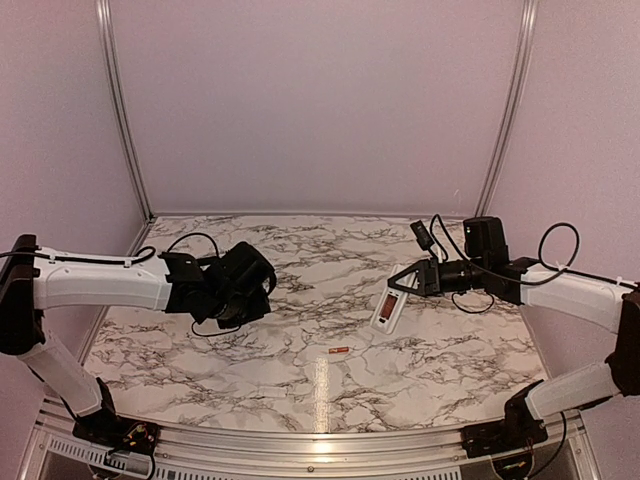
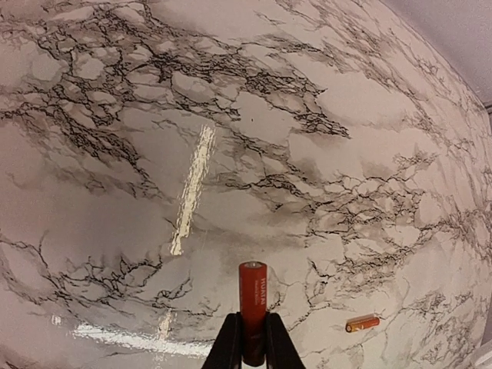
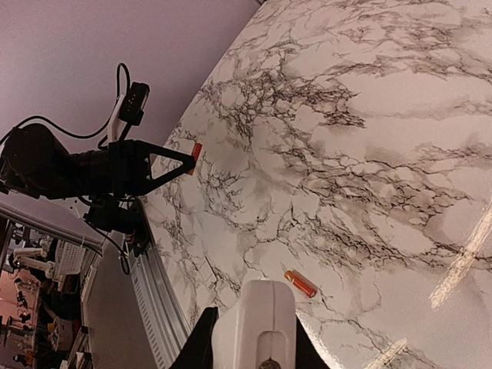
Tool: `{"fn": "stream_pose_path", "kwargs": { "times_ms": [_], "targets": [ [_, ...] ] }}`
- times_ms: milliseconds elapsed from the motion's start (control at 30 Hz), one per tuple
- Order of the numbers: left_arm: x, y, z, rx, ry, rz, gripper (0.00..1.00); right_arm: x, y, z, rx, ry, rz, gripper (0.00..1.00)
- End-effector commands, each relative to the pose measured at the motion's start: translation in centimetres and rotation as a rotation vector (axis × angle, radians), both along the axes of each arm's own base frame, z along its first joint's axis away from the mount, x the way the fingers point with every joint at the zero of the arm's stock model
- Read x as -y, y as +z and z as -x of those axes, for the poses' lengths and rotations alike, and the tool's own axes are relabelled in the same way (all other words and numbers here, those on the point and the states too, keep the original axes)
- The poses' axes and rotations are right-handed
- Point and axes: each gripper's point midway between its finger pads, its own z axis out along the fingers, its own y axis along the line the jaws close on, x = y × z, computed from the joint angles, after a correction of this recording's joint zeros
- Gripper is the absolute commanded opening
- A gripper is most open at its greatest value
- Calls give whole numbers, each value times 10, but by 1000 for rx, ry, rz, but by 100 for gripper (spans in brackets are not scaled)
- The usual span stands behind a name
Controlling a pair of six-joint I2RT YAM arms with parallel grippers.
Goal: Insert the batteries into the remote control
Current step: Pick up the battery from the center of the board, then place the battery at the center of the board.
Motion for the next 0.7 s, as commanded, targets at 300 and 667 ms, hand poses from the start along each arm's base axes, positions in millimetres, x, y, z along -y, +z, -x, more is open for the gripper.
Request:
{"fn": "stream_pose_path", "kwargs": {
  "times_ms": [300,667],
  "targets": [
    [-45,-54,50,-261,552,99,0,0,7,-5,16,3,-19,0],
    [-34,-87,50,-366,613,72,0,-1,9,-3,20,10,-23,0]
  ]
}}
